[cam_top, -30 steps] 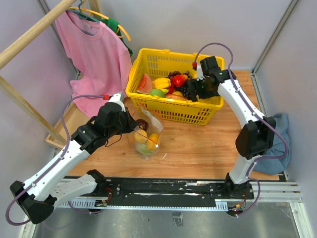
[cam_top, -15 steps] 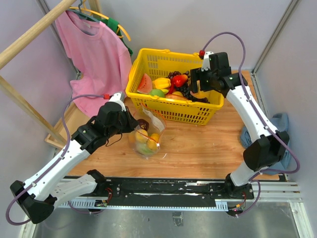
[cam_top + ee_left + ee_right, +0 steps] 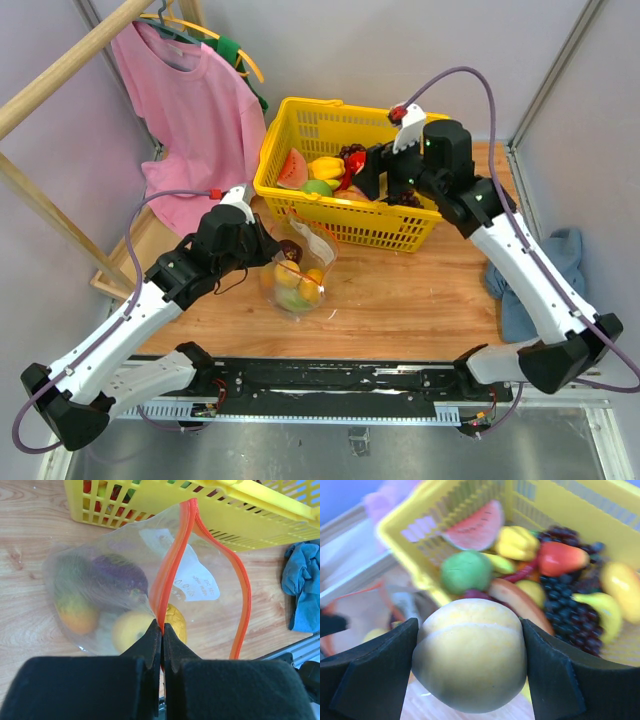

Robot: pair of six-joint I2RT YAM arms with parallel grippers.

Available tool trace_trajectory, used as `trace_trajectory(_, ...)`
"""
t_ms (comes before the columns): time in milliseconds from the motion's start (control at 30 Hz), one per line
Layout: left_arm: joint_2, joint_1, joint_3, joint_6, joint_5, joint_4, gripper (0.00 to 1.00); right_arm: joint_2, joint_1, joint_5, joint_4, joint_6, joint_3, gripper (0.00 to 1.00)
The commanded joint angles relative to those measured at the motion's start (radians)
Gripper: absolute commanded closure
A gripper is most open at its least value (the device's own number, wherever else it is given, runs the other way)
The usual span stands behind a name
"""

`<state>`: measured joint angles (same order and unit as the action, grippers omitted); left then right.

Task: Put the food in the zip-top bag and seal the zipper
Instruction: Place the fake fruit in the zipper food storage bag.

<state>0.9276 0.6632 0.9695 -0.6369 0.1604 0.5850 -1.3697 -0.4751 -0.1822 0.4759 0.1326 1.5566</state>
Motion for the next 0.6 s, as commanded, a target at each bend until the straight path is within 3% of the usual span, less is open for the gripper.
trace_trajectory(0,-0.004,-0.007,-0.005,-0.013,-0.004,-0.046,1.00,0.067,-0.132,-0.101,-0.130,0.030,-0.066,0.80)
trace_trajectory(333,-0.019,-0.007,-0.018,-0.021,-0.004,-0.051,1.00,0.019,-0.387,-0.180,-0.361,-0.011,-0.234,0.77)
trace_trajectory(500,-0.035,-0.007,-0.027,-0.021,-0.004,-0.047,1.00,-0.040,-0.420,-0.156,-0.432,-0.030,-0.284,0.70)
trace_trajectory(567,-0.043,-0.007,-0.032,-0.021,0.000,-0.047,1.00,-0.059,-0.423,-0.156,-0.450,-0.030,-0.294,0.62)
